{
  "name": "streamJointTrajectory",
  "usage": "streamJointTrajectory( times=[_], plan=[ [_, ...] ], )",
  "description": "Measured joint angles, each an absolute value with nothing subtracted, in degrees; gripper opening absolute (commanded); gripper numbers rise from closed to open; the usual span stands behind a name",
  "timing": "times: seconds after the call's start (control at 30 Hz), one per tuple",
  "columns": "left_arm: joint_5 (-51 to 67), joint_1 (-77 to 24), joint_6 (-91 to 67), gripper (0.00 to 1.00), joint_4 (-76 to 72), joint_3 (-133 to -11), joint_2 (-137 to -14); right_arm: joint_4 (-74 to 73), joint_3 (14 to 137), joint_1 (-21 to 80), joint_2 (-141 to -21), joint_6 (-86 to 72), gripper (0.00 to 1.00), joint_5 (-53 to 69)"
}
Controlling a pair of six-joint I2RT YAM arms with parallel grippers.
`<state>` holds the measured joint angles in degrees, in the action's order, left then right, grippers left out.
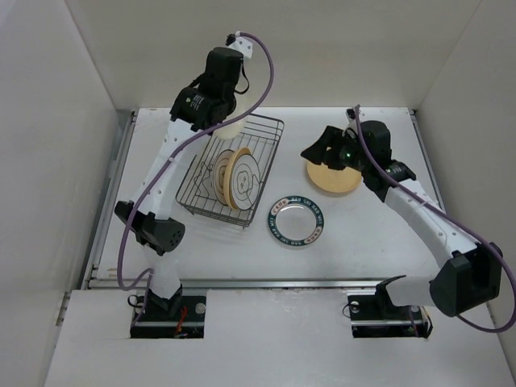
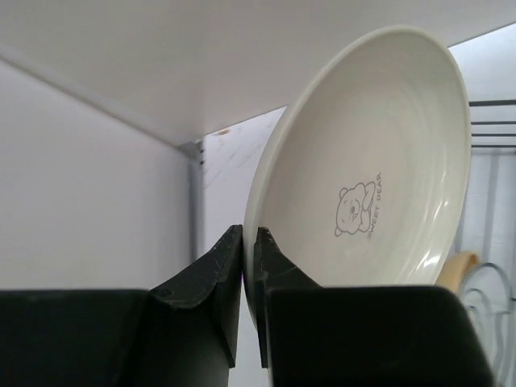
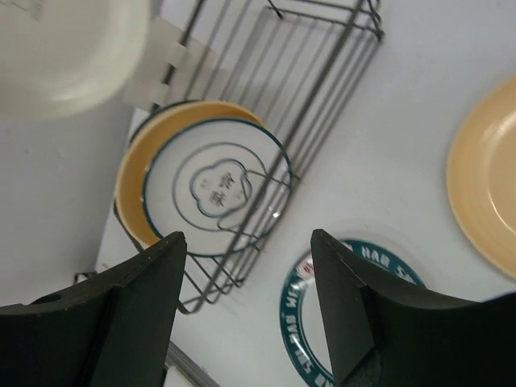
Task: Unload the plates from the dish rack
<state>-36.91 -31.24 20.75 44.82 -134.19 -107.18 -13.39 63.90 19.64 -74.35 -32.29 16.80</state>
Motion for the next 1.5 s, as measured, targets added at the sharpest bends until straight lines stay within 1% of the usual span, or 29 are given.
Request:
streamJointTrajectory(
  times=[0.1, 0.33, 0.47, 0.53, 0.57, 0.6, 0.63, 0.67, 0.7, 0.73, 0.77, 0.8, 0.83, 0.93, 1.1, 1.23, 1.3, 1.37, 1.4, 1.5],
  plan=[
    [-29.9, -31.1, 16.8, 0.00, 47.1, -136.2, -107.1, -8.4, 66.2, 19.6, -77.1, -33.8, 0.69, 19.2],
    [-5.4, -28.5, 7.6, 0.00, 54.4, -135.9, -106.7, -1.7, 67.0, 19.7, -81.9, -36.7, 0.69, 24.3],
    [3.6, -27.7, 5.1, 0.00, 56.2, -133.5, -106.8, 0.1, 66.9, 20.1, -82.2, -37.3, 0.69, 25.1],
    [7.4, -27.7, 4.2, 0.00, 56.9, -133.1, -107.0, 0.9, 66.7, 20.4, -82.2, -37.4, 0.66, 25.0],
    [9.3, -27.7, 3.8, 0.00, 57.2, -133.1, -107.0, 0.9, 66.3, 20.4, -82.2, -37.4, 0.53, 25.0],
    [11.1, -27.7, 3.4, 0.00, 57.3, -133.0, -107.0, 1.1, 65.9, 20.4, -82.2, -37.4, 0.43, 25.0],
    [12.7, -27.7, 3.0, 0.00, 57.3, -133.0, -107.0, 1.2, 65.5, 20.3, -82.2, -37.6, 0.31, 25.1],
    [13.3, -27.7, 3.1, 0.00, 57.4, -133.0, -107.0, 1.2, 65.1, 20.3, -82.2, -37.7, 0.18, 25.1],
    [13.3, -27.7, 3.5, 0.00, 57.4, -132.9, -107.0, 1.3, 64.7, 20.2, -82.2, -38.3, 0.00, 25.5],
    [13.1, -27.2, 3.8, 0.05, 57.4, -132.6, -107.0, 1.5, 64.5, 19.9, -82.2, -38.9, 0.00, 26.9],
    [13.1, -26.5, 4.0, 0.23, 57.0, -132.4, -107.2, 1.8, 64.4, 19.9, -82.1, -39.2, 0.00, 27.5],
    [13.7, -26.0, 3.6, 0.47, 56.9, -132.1, -107.3, 1.9, 64.3, 20.1, -81.9, -39.5, 0.00, 27.2],
    [13.9, -25.9, 3.4, 0.75, 57.1, -131.9, -107.3, 2.1, 64.1, 20.4, -81.8, -39.5, 0.00, 26.4],
    [14.2, -26.7, 2.9, 1.00, 57.4, -131.9, -107.2, 1.2, 63.1, 20.9, -81.0, -40.4, 0.00, 21.6],
    [7.4, -26.6, 3.0, 1.00, 58.0, -131.5, -106.8, -4.8, 62.9, 19.2, -79.0, -43.0, 0.00, 11.6],
    [1.4, -20.4, 2.9, 1.00, 57.7, -125.7, -103.4, -11.4, 62.9, 15.0, -75.7, -45.5, 0.00, 2.4],
    [-0.8, -16.0, 2.9, 0.89, 57.2, -120.5, -101.1, -13.8, 62.8, 12.5, -74.2, -46.7, 0.00, -1.2],
    [-3.0, -11.8, 3.5, 0.75, 57.0, -114.7, -99.3, -15.4, 62.6, 9.9, -73.3, -48.0, 0.00, -4.3],
    [-4.3, -10.4, 4.0, 0.66, 56.2, -111.0, -98.3, -15.5, 62.0, 8.9, -73.1, -48.4, 0.00, -5.3],
    [-6.3, -9.4, 6.1, 0.66, 56.6, -101.5, -96.9, -16.5, 60.1, 6.9, -74.5, -49.4, 0.00, -6.7]
  ],
)
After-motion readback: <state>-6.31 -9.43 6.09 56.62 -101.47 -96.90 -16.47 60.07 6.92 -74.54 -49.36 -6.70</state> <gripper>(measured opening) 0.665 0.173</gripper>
